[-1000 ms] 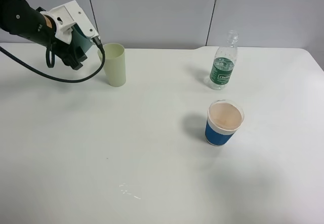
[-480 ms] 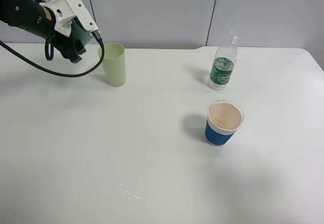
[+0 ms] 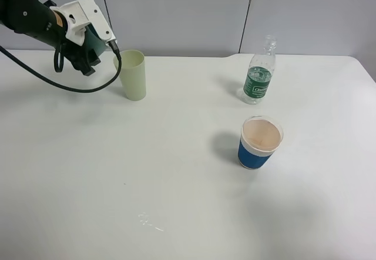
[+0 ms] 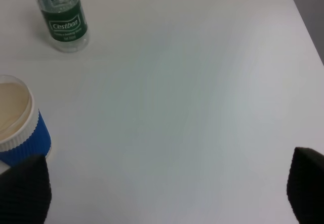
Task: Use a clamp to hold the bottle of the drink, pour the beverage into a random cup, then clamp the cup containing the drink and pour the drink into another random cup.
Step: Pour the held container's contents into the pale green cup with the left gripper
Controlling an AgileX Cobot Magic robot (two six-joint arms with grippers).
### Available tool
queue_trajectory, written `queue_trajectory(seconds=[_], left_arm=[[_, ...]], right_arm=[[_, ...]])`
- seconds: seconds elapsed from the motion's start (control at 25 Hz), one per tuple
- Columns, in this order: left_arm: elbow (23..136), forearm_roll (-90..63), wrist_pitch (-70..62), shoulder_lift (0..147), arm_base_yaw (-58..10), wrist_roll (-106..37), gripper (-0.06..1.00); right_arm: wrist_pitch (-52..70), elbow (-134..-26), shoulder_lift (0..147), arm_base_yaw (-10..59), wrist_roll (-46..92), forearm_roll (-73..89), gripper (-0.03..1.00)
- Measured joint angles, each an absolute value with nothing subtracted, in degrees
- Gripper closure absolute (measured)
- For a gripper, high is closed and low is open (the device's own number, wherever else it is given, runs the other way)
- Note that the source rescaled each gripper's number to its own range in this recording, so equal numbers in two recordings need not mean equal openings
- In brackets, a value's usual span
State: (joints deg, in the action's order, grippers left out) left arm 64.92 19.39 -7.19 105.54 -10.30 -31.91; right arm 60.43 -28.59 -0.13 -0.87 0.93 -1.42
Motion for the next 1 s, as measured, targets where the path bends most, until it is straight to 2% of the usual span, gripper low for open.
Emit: queue_trajectory(seconds=[1.0], left_arm=[[64.9,26.7,-7.7,105.5,-10.4,-31.2,0.94]], right_arm=[[60.4,-28.6,-0.1,-0.9,0.9,-1.4,0.12]])
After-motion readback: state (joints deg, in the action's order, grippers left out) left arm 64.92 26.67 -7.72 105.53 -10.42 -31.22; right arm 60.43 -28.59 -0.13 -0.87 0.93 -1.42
